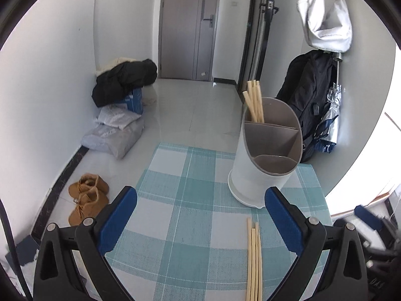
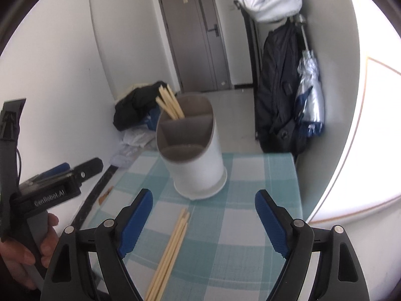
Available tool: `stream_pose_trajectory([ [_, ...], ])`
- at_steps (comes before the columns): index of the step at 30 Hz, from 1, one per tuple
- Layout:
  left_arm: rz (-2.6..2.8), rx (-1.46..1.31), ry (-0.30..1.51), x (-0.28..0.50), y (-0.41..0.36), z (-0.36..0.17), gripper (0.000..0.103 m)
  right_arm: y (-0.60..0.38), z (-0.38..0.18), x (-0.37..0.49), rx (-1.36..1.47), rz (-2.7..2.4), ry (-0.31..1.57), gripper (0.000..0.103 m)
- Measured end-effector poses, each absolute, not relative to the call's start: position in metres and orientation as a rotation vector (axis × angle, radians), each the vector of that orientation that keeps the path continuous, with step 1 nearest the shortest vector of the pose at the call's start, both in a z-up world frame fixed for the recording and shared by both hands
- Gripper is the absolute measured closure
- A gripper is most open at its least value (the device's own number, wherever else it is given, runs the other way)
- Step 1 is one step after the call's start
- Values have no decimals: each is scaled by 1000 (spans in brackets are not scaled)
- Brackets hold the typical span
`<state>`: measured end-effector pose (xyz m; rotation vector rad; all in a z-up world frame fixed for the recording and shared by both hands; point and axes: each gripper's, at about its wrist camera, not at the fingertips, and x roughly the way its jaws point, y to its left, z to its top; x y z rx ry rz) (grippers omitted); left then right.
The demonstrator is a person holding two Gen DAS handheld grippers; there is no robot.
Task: Organize utensils
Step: 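Lower the right gripper to the chopstick pile and close on one chopstick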
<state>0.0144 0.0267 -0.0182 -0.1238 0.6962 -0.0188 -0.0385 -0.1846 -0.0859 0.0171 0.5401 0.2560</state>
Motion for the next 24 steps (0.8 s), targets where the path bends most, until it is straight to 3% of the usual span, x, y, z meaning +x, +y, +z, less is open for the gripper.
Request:
stream_pose_trajectory([
  [7,-2,-144,744,22,40,-26,3,-168,-127,-12,-27,271,725,21],
  [15,4,-166,782,30,63,-36,3,-154,-166,20,-72,296,921,45],
  [19,15,-220,800,31,79,-38,3,-145,-174,25,-95,294,956,46],
  [22,15,-259,809,31,87,-40,3,-134,-182,29,-127,301,1001,57],
  [24,9,-279,807,30,90,-39,3,-125,-183,26,-184,286,992,57],
])
